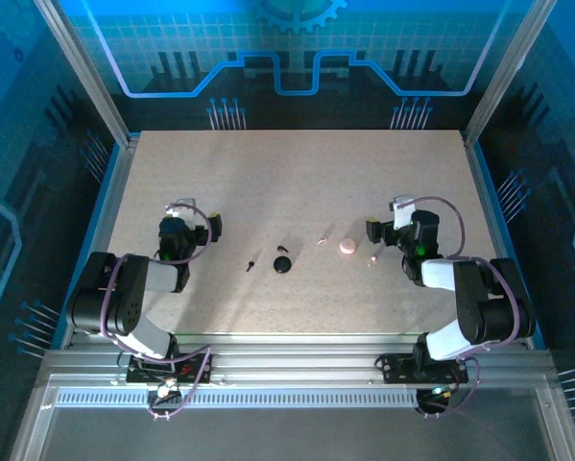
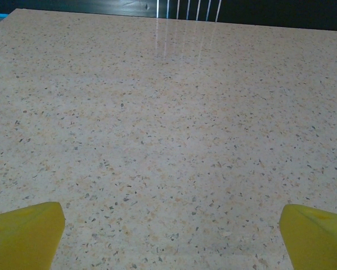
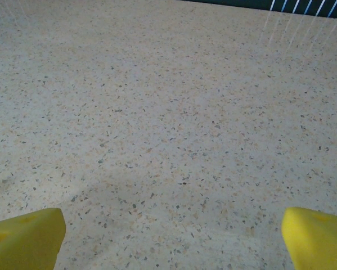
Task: Insert the wireless bluetooth earbuds into the charging case
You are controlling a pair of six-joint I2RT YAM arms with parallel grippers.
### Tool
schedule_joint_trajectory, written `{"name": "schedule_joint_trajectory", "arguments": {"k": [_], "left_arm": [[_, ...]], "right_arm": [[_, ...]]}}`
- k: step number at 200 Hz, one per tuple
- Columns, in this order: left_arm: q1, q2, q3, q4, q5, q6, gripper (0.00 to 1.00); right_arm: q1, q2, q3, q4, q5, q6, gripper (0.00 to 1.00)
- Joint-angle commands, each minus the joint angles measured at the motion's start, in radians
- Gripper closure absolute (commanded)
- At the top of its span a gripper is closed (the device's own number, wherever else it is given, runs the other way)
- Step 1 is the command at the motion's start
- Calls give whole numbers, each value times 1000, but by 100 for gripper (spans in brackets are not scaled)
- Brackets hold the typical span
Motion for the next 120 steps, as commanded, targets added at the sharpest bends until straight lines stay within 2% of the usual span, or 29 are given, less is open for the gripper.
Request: {"name": "schedule_joint_trajectory", "arguments": {"k": [1,20,44,68,93,120], "left_arm": [[-4,-64,-9,11,-20,29,1],[-41,-174,-17,-75,-86,43,1],[-73,-339,66,-390,-66,-5,2],[-157,-453,165,-652,-119,-52,6],[-232,-473,317,-940,-142,-65,7],[-260,-431,439,-1159,-124,-106,7]], "right_arm": [[-5,-86,81,-165,8,24,0],[-4,-151,175,-431,5,66,0],[18,-197,321,-791,31,156,0],[81,-204,477,-1115,106,229,0],[178,-181,624,-1414,139,309,0],[275,-160,679,-1551,152,366,0]]}}
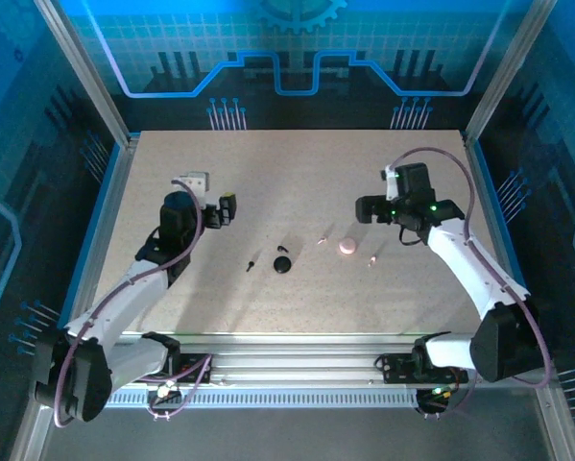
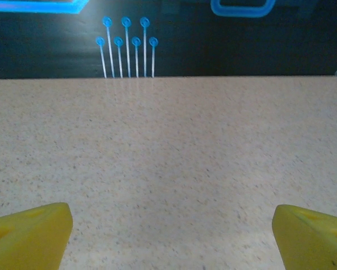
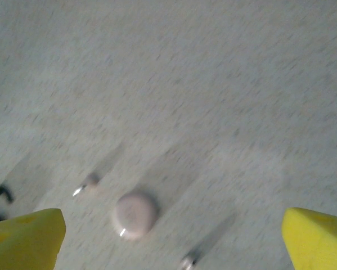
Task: Insert the wireless bluetooth earbuds into the charging case
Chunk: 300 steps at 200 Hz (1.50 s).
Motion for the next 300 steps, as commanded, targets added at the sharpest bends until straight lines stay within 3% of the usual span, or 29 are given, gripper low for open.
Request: {"name": "schedule_joint_trajectory", "arguments": {"k": [1,14,41,115,156,180,243,300], "left_arm": [[-19,30,93,-334,-16,-55,7],[-20,56,135,-409,14,-82,7],[-20,113,184,-504,86,-108,7],[-20,274,263,-555,235,-155,7],[-20,355,327,-611,218,-163,10],[-20,377,356,-630,201,-164,10],[-19,419,425,-660,171,-148,10],[-19,418,424,-660,163,-148,10]], "right_arm": [[64,27,44,-309,37,95,0],[80,50,64,-342,-8,100,0],[88,122,112,-401,-87,93,11],[117,389,251,-420,-88,-71,16],[119,623,413,-480,-123,-148,26],[119,702,468,-499,-130,-168,27],[120,809,527,-511,-103,-172,32],[124,804,513,-515,-33,-156,34]]}}
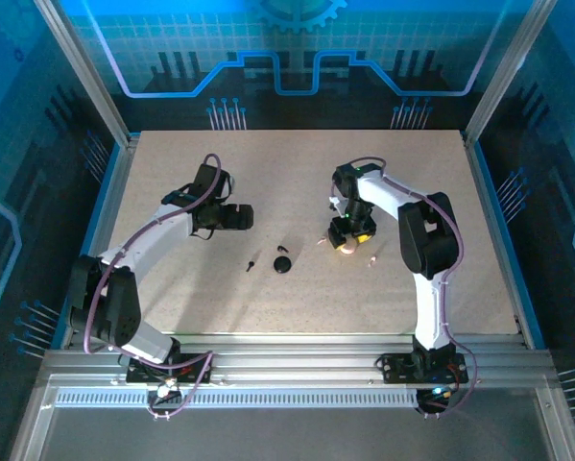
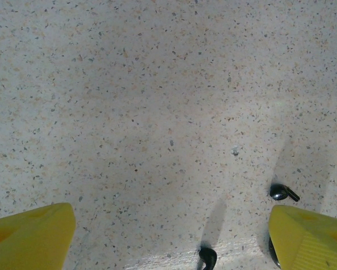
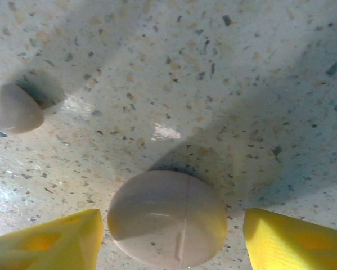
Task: Insert the wireless bluetooth earbuds into the charging case
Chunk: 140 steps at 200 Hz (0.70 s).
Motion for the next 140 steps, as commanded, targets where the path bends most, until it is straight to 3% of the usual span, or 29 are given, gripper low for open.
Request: {"name": "schedule_joint_trajectory", "arguments": {"k": [1,140], "left_arm": [[-5,4,24,-28,-18,-6,10],[-5,-10,26,-28,-9,-3,10]], "right_arm": [[13,1,10,-30,35,4,34],[27,13,-12,-28,55,8,42]]}}
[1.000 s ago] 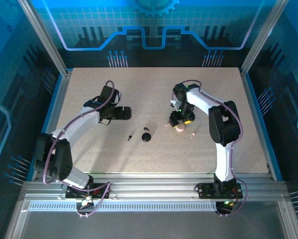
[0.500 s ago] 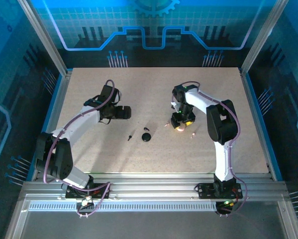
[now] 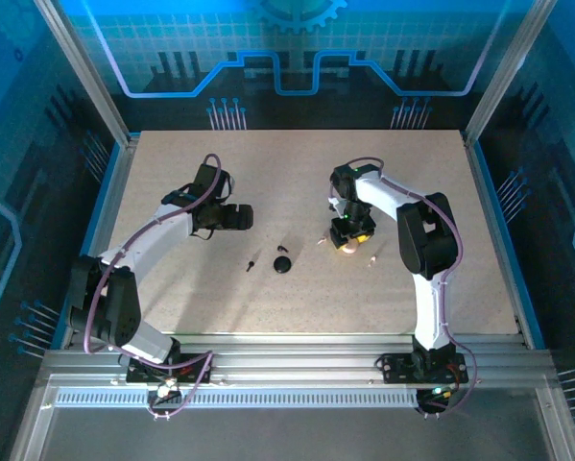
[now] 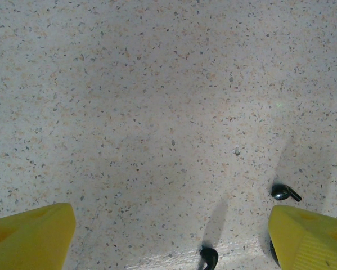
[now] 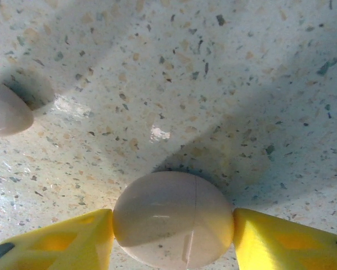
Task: Insert the wireless bluetooth earbuds into the charging case
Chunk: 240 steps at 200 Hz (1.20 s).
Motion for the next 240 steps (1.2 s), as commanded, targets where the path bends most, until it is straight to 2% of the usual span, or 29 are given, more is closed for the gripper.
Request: {"name": "schedule_joint_trajectory", "arguments": {"k": [1,29,78,117,137,156,167,202,240], "left_arm": [[-5,-11,26,-25,-4,-3,10],[-5,-22,23,-28,-7,-5,10],[-6,-38,19,-33,-6,-3,10],[-6,-75,24,-28,54,-6,11],[-7,-109,20,3,155,8,13],[-8,-151,12,70,367,49,15],[-15,-175,14,103,447,58,16],[-43,-255,18,178,544,78,21],[-66,-328,-6,286,664,107,26]], "right_arm": [[13,14,-11,-29,18,3,42],[16,17,-30,-22,27,3,39],[16,2,-61,10,30,6,47],[19,-147,-136,118,24,-5,49],[30,-281,-202,218,3,-46,50],[39,-420,-260,322,-72,-104,50],[50,-493,-283,384,-114,-149,51],[71,-663,-308,518,-227,-260,53],[127,-759,-340,624,-305,-428,53]]}}
